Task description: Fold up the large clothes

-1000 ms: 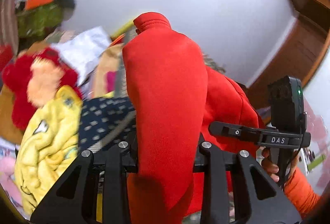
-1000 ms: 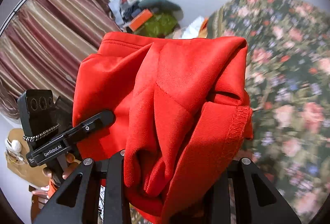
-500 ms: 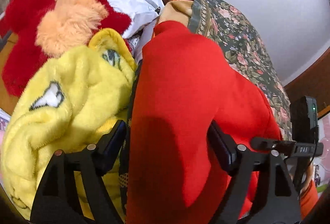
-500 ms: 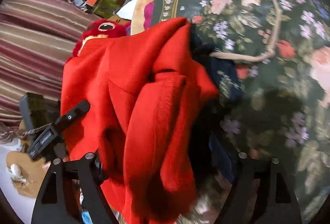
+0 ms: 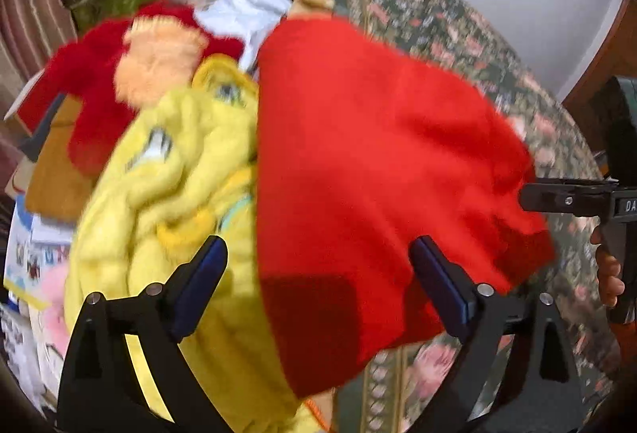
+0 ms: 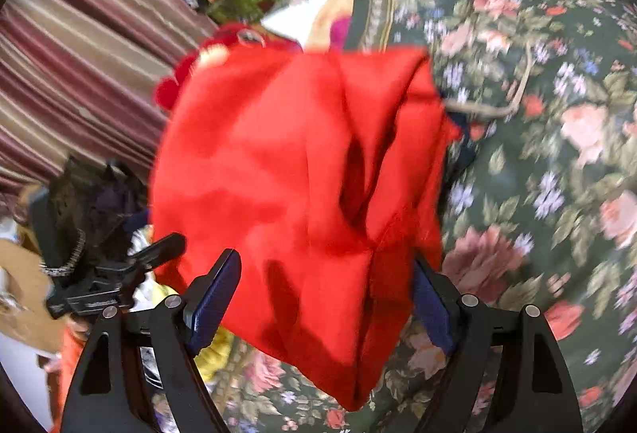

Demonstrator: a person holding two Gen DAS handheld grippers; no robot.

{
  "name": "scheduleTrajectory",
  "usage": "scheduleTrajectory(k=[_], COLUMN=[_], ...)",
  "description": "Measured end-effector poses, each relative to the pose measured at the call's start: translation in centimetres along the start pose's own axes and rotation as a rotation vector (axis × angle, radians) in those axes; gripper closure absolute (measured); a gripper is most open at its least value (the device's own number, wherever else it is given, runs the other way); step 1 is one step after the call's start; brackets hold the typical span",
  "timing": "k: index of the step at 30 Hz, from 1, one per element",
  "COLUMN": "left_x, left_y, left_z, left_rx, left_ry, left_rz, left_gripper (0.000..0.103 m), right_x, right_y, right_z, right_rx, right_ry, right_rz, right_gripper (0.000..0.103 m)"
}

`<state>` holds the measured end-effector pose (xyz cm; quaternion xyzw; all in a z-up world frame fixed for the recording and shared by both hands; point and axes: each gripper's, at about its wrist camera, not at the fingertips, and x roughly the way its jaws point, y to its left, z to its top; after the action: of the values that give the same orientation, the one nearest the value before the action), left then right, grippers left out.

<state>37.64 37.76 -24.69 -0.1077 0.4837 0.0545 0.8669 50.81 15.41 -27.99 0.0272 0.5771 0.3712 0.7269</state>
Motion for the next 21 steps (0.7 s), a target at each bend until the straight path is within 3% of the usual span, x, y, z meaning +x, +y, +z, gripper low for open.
scheduleTrajectory(k=[5, 11, 15, 21], left_x=[0.4, -1.5, -4.0, -12.9], left_y=[1.7, 1.5, -0.2, -4.3], left_z=[-3.0, -4.9, -4.9, -4.0], left_rx=[-0.086, -0.126, -0.097, -0.036], left_ry=[0.036, 0.021, -0.009, -0.195], left_rz=[-0.029, -0.011, 0.033, 0.037], left_gripper=[0.006, 0.007, 0.007, 0.007], right_x=[2.7, 0.4, -4.3, -14.3], right_y=[-0.1, -0.8, 1.0, 5.7], right_z=[-2.9, -5.7, -6.3, -7.4], right_rx=[-0.067, -0.096, -0.140, -0.209], right_ry=[0.077, 0.092, 0.009, -0.211], right_rz=[-0.130, -0.141, -0.162, -0.138], right_gripper=[0.022, 0.022, 0.022, 0.022])
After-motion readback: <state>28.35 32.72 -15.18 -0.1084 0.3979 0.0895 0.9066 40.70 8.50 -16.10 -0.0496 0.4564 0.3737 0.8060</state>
